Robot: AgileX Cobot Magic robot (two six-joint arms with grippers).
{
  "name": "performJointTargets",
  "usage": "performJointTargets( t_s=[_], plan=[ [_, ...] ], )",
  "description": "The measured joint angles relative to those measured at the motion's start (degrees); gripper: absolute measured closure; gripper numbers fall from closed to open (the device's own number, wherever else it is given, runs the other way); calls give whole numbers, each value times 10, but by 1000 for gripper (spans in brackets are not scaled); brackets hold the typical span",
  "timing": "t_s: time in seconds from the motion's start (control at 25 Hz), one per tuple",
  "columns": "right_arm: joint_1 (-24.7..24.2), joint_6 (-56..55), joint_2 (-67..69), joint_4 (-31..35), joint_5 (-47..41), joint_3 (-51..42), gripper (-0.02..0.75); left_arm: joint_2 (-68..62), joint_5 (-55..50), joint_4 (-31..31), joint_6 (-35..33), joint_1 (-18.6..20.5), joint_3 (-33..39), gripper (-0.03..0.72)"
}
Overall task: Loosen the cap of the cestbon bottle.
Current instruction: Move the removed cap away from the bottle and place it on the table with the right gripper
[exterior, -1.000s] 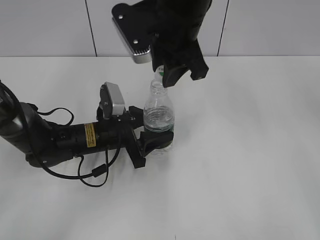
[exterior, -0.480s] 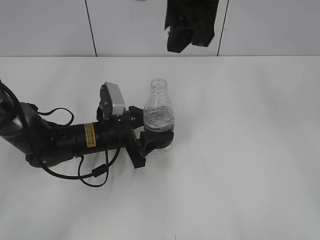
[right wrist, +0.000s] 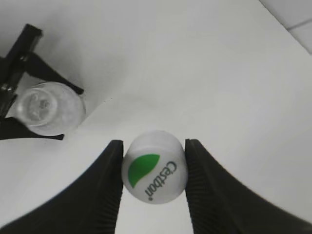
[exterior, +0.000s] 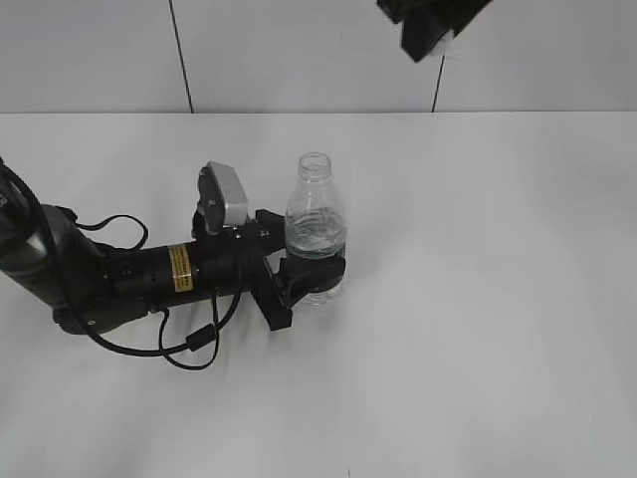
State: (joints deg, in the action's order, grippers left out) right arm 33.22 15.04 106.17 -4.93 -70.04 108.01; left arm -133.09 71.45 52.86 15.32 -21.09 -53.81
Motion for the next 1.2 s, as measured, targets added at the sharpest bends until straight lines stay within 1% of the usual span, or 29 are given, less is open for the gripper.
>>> performJointTargets(
  t_s=[0.12, 0.2, 0.28, 0.36, 0.48, 0.64, 0.84, 1.0, 1.2],
  plan=[
    [-66, -30, 0, 23, 0, -1, 444, 0, 0, -5, 3, 0, 0, 276],
    [-114, -36, 0, 40, 0, -9, 444, 0, 0, -7, 3, 0, 0, 276],
    [-152, -40, 0, 49, 0, -23, 444, 0, 0, -9, 4, 0, 0, 276],
    [-188, -40, 0, 49, 0, -42, 444, 0, 0, -10, 4, 0, 0, 276],
    [-227, -42, 0, 49, 1, -80, 444, 0, -1, -10, 4, 0, 0, 276],
    [-250, -42, 19, 71, 26, -125, 444, 0, -1, -11, 4, 0, 0, 276],
    [-251, -42, 65, 97, 111, -180, 444, 0, -1, -11, 4, 0, 0, 276],
    [-251, -42, 106, 102, 167, -192, 444, 0, -1, -12, 4, 0, 0, 276],
    [-251, -42, 158, 106, 211, -193, 444, 0, -1, -13, 4, 0, 0, 276]
  ],
)
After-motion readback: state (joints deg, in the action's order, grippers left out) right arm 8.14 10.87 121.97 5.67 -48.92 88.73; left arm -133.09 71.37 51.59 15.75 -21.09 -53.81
